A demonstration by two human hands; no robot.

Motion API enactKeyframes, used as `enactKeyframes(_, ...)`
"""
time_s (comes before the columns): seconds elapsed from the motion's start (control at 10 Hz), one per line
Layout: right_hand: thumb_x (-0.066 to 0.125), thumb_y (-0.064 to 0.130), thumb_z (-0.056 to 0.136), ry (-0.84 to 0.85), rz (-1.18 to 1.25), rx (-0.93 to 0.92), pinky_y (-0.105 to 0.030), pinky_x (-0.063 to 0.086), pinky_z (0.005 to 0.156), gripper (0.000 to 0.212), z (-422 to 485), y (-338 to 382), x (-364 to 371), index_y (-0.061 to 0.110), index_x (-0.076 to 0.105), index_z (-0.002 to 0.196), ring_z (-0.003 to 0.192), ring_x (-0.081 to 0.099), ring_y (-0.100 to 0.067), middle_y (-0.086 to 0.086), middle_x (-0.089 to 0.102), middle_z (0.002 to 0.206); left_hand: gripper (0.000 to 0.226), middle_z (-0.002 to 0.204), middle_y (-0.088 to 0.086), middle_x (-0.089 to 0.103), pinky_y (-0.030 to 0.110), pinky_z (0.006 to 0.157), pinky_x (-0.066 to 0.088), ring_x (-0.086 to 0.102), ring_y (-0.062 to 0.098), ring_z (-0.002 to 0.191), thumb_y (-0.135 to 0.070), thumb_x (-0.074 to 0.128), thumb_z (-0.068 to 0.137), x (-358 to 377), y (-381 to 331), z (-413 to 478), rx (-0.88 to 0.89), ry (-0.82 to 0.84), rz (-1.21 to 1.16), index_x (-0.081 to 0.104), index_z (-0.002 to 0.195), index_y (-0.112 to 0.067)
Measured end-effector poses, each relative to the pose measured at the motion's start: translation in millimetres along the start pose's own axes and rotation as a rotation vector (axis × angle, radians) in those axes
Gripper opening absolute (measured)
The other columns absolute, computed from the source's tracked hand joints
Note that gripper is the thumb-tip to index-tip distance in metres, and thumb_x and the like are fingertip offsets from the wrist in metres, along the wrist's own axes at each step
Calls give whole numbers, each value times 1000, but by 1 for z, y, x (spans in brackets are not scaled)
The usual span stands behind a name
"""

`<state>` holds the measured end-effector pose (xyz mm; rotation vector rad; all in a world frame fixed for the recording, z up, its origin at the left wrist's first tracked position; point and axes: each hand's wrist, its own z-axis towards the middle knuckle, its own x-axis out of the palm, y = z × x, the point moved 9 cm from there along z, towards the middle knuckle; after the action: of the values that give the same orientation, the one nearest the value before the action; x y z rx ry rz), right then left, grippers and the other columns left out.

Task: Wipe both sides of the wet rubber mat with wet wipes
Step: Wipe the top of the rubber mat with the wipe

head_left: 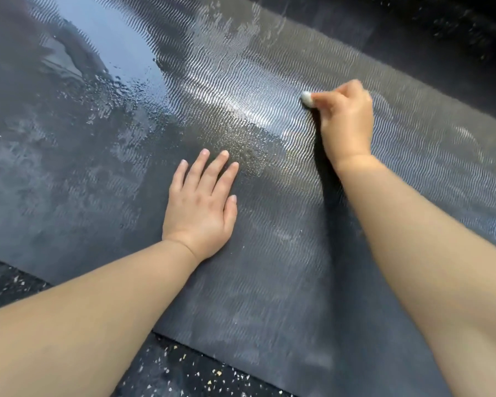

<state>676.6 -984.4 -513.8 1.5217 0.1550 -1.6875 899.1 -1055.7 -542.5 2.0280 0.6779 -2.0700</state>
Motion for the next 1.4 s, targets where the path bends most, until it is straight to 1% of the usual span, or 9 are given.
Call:
enactKeyframes(0.1, 60, 24, 89, -71, 26, 57, -40, 44, 78, 22, -2, 4, -2, 9, 73, 96, 89, 54, -36, -18, 55, 91, 54, 143, 9, 46, 52, 111, 24, 37, 34, 135, -33, 31, 90, 0, 1, 0, -5, 3, 0, 51, 134, -10)
enactKeyframes(0.3, 64, 6, 84, 129, 129, -233, -38, 45, 59, 17, -143, 77, -2, 15, 74, 94, 65, 54, -30, -12, 57, 77, 54, 142, 9, 47, 53, 110, 25, 39, 34, 134, -33, 33, 89, 0, 2, 0, -3, -21, -15, 52, 133, -10)
enactKeyframes(0.4, 63, 8, 84, 244, 119, -325, -38, 44, 56, 23, -176, 84, -4, 23, 74, 97, 63, 53, -26, -5, 59, 79, 53, 142, 10, 47, 54, 109, 27, 40, 34, 133, -32, 33, 88, -1, 1, 0, 1, -26, -12, 53, 132, -10)
enactKeyframes(0.5, 64, 15, 84, 188, 97, -357, -36, 44, 58, 18, -132, 68, -9, 25, 75, 92, 66, 57, -27, -6, 61, 78, 54, 142, 10, 46, 53, 110, 25, 38, 33, 134, -32, 33, 88, 1, 0, 0, 5, -13, -7, 52, 133, -10)
enactKeyframes(0.7, 58, 37, 89, 28, -5, 80, -40, 43, 83, 25, 5, -22, -9, 21, 74, 99, 95, 55, -32, -13, 58, 100, 55, 140, 11, 49, 49, 111, 20, 40, 34, 133, -33, 31, 88, 0, 1, 1, -15, 13, -31, 54, 131, -7)
enactKeyframes(0.9, 69, 10, 82, 50, 87, -52, -40, 46, 61, 12, -79, 23, -16, 15, 75, 90, 69, 57, -33, -13, 57, 78, 53, 136, 12, 52, 54, 108, 23, 42, 35, 131, -33, 35, 87, -19, -13, 42, -10, -76, -131, 57, 127, -7)
enactKeyframes(1.1, 62, 9, 83, 184, 71, -212, -32, 35, 58, 27, -148, 32, -19, 31, 74, 93, 63, 51, -19, 2, 57, 76, 52, 156, 1, 22, 40, 116, -1, 10, 23, 145, -36, 38, 97, 8, -23, 128, -37, -19, -33, 33, 146, -18)
enactKeyframes(1.2, 55, 17, 87, 150, 43, -275, -33, 37, 59, 24, -102, 22, -17, 31, 75, 90, 62, 54, -23, -1, 59, 76, 56, 156, 2, 22, 42, 116, -1, 11, 24, 145, -40, 28, 95, 18, -20, 134, -47, -17, 24, 30, 147, -19)
enactKeyframes(1.4, 58, 38, 88, 4, -23, 52, -44, 41, 84, 21, 58, -55, -8, 28, 73, 99, 94, 55, -29, -10, 57, 98, 62, 154, 5, 28, 46, 117, 6, 18, 27, 144, -41, 23, 90, 12, -22, 134, -45, 7, 36, 34, 146, -17)
